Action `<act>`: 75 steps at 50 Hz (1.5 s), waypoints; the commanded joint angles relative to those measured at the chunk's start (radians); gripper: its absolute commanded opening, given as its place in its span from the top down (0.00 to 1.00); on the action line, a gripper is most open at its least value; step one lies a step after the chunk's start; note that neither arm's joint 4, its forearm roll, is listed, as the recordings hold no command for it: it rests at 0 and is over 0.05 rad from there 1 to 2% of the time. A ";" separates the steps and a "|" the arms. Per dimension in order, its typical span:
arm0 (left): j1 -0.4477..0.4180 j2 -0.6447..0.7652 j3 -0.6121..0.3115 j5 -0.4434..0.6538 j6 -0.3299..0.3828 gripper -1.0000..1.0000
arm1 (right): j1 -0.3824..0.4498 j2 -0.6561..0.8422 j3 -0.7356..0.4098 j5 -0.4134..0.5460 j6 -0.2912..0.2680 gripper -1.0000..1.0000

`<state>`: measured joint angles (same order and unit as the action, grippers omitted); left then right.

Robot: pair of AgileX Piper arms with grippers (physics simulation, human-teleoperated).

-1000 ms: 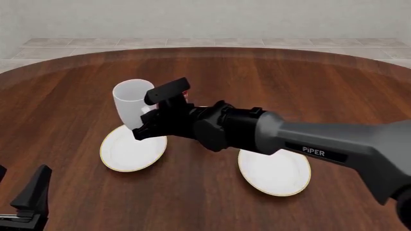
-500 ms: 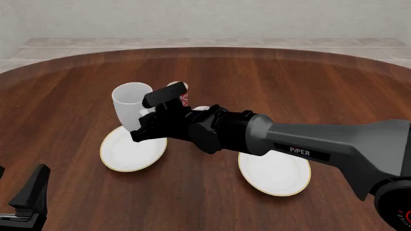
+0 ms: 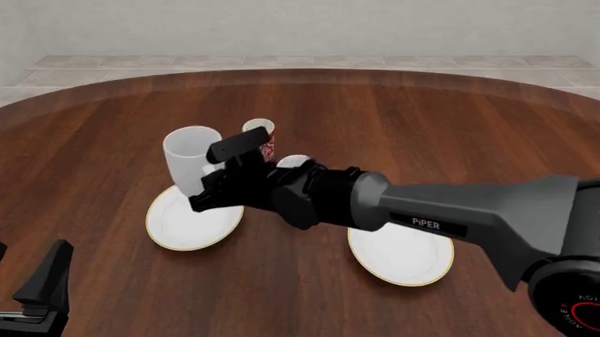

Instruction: Put the white mug on the left plate.

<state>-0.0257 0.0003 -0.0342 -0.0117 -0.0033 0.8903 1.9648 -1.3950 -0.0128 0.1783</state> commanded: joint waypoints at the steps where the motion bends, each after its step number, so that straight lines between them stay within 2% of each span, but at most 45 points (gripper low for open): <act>1: 0.001 0.000 0.001 -0.001 0.000 0.00 | 0.013 0.001 0.002 -0.010 0.014 1.00; 75: -0.005 0.000 0.000 0.000 0.000 0.00 | 0.013 0.080 0.018 -0.055 0.045 1.00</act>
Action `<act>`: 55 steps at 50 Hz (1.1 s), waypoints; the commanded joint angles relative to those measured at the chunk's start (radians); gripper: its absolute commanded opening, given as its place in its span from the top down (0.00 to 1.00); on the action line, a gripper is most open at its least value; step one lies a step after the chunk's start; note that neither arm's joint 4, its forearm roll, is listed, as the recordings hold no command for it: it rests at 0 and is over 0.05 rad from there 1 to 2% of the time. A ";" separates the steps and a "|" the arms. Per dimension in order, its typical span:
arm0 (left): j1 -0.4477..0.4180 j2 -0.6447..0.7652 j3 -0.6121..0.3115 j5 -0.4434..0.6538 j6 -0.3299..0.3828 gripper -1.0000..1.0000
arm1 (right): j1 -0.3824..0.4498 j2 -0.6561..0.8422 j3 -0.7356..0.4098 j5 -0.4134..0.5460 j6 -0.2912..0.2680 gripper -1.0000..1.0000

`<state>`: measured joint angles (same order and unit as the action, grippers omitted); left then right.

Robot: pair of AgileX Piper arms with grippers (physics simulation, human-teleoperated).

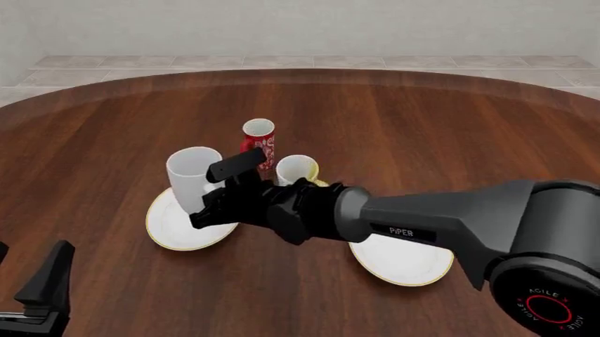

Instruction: Put the white mug on the left plate.

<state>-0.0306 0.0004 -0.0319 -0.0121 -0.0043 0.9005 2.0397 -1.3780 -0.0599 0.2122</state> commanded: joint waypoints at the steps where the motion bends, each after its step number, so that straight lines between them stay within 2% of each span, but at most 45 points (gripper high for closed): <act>1: 0.000 0.000 -0.002 0.001 0.001 0.00 | 0.004 0.005 0.002 -0.009 0.012 1.00; 55: -0.002 0.000 -0.001 -0.001 0.004 0.00 | 0.021 0.023 0.010 -0.018 0.018 1.00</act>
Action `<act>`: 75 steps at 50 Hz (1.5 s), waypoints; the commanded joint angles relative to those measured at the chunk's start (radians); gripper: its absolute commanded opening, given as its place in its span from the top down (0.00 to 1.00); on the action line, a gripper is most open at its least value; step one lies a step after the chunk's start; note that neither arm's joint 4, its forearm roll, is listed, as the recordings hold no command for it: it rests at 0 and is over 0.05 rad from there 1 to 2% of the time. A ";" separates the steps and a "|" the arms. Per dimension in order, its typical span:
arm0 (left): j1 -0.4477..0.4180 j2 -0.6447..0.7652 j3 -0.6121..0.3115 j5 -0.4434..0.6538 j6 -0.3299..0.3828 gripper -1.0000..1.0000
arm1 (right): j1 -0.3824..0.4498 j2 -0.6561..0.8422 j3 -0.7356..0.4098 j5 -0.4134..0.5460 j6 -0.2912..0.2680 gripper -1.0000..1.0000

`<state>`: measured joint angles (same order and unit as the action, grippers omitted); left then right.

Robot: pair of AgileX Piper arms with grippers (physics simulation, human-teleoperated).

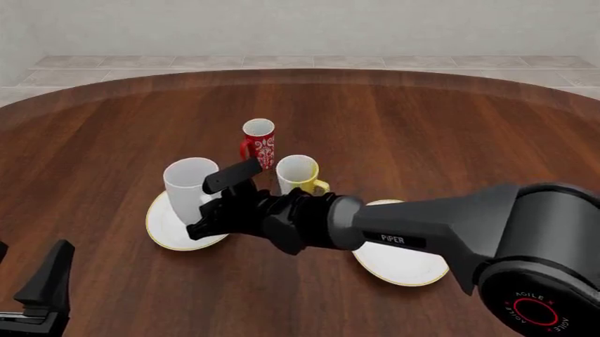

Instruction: Put the white mug on the left plate.

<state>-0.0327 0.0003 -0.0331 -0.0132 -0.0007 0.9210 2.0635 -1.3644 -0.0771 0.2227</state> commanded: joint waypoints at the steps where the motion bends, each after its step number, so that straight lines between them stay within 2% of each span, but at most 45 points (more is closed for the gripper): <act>1: 0.000 0.000 0.001 0.000 -0.001 0.00 | 0.001 -0.001 -0.003 -0.001 0.007 1.00; 75: -0.007 0.000 0.008 0.001 0.001 0.00 | 0.010 0.032 -0.011 0.003 0.012 1.00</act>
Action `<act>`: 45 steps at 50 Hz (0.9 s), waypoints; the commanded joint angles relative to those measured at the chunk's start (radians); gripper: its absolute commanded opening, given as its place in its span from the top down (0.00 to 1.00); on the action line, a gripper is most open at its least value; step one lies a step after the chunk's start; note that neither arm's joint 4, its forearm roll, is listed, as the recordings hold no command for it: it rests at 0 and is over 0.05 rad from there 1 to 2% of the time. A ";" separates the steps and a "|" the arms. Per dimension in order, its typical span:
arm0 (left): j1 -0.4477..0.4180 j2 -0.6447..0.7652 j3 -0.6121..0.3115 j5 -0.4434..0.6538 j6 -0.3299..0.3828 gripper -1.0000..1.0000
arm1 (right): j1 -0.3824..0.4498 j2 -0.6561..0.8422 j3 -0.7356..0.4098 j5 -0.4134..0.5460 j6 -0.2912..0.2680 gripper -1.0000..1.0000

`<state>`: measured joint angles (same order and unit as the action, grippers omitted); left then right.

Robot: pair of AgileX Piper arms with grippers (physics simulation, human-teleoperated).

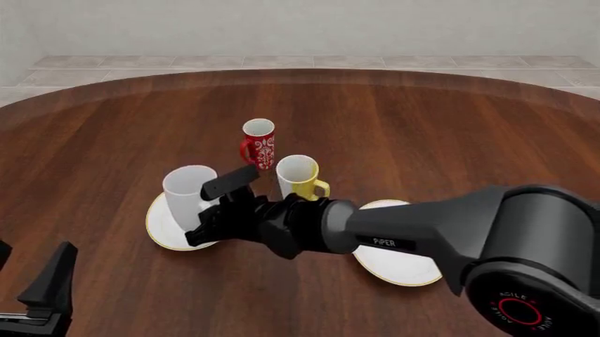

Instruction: Put the white mug on the left plate.

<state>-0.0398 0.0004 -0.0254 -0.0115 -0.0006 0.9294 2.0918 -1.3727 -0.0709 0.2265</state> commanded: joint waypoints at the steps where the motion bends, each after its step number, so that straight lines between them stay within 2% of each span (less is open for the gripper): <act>1: 0.000 0.000 -0.001 0.001 0.000 0.00 | 0.002 0.004 -0.003 -0.003 0.009 1.00; 45: 0.000 0.000 0.001 -0.002 0.002 0.00 | -0.004 0.022 -0.006 -0.008 0.010 1.00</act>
<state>-0.0394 0.0003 -0.0247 -0.0123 0.0009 0.9250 2.1150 -1.3774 -0.0750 0.2301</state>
